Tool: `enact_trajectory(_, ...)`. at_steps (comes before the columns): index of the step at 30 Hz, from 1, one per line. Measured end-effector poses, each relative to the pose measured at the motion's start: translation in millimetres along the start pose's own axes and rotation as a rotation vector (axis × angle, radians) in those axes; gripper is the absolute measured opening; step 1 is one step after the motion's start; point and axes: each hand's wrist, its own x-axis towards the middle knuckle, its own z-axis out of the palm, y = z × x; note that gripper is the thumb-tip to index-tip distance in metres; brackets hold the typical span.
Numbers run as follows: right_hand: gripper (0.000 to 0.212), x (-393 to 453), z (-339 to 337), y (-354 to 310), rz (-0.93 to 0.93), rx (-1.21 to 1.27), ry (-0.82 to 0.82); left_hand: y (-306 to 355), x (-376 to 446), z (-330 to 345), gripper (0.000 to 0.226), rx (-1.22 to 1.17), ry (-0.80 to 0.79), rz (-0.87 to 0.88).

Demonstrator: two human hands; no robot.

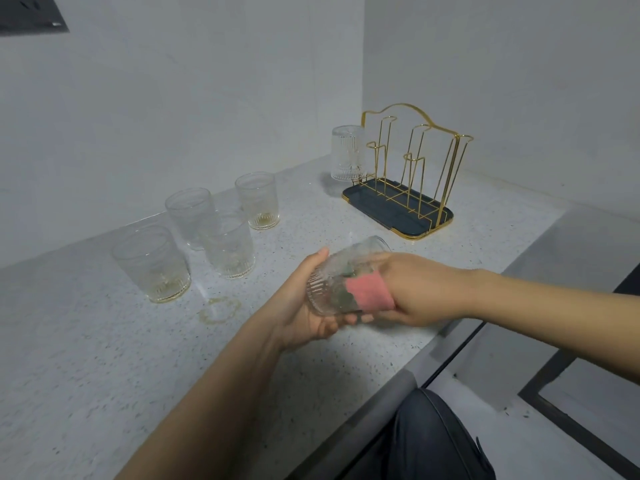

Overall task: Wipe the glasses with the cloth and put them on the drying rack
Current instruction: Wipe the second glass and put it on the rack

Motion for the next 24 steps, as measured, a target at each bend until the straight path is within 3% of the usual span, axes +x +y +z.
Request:
enact_trajectory(4,0.016,3,-41,9,0.319,0.334,-0.048,-1,2,-16,0.071,-0.043,-0.081,0.145)
enact_trajectory(7,0.019,10,-64,10,0.342,0.595,-0.167,-2,-2,-19,0.087,0.074,-0.301,0.233)
enact_trajectory(9,0.016,14,-64,9,0.358,0.714,-0.193,-3,-2,-12,0.095,0.107,-0.351,0.25)
enact_trajectory(12,0.016,12,-57,9,0.537,0.904,0.056,-2,-2,-7,0.097,0.007,-0.211,0.314)
enact_trajectory(15,0.013,8,-43,8,0.778,0.839,0.417,0,-1,-7,0.089,-0.212,-0.039,0.379)
enact_trajectory(19,0.017,12,-8,-24,0.869,1.019,0.588,10,2,0,0.026,-0.414,0.123,0.524)
enact_trajectory(21,0.028,22,10,-53,0.886,1.179,0.601,14,2,10,0.041,-0.42,0.168,0.58)
enact_trajectory(23,0.04,38,24,-75,0.855,1.51,0.748,13,2,23,0.065,-0.418,0.239,0.588)
enact_trajectory(24,0.042,49,28,-81,0.847,1.654,0.843,11,2,29,0.066,-0.43,0.274,0.579)
